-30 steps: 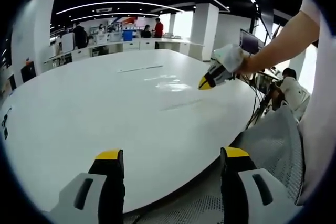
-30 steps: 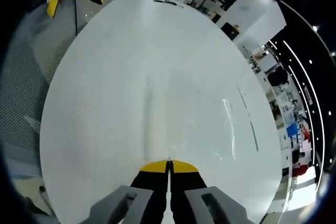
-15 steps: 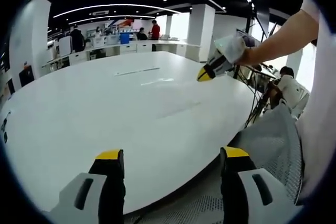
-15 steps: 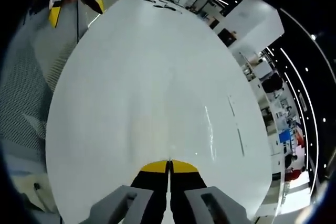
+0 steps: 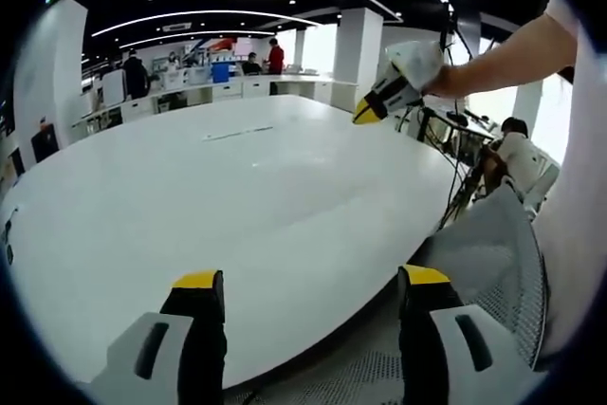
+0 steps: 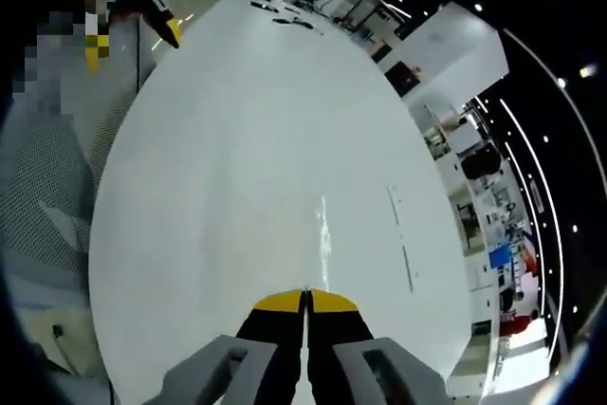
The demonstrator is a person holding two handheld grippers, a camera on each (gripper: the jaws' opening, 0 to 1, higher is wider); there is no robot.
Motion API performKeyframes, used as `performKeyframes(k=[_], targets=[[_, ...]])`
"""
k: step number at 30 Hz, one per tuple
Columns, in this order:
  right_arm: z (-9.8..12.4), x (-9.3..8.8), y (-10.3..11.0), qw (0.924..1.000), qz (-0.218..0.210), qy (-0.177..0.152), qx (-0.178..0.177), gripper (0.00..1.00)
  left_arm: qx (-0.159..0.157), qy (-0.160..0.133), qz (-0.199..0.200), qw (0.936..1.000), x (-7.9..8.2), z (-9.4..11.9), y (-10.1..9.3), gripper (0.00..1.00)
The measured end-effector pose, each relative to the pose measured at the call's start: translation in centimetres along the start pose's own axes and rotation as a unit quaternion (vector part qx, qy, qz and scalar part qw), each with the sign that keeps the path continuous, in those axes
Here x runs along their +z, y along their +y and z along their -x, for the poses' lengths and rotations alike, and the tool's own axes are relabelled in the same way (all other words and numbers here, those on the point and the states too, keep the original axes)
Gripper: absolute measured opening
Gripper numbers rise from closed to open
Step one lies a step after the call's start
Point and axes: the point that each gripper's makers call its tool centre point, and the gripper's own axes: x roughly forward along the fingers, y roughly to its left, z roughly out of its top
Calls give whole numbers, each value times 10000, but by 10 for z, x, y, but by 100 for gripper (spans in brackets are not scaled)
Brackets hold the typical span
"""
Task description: Arrange the food packaging bags into a neat stack by flattening each bag and aligning their edges.
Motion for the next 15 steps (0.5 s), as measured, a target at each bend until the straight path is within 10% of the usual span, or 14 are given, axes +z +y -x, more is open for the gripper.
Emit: performKeyframes(k=[15], targets=[[19, 23, -5, 9998, 100, -151, -12, 0, -89, 68, -87, 9999, -5, -2, -3, 73]])
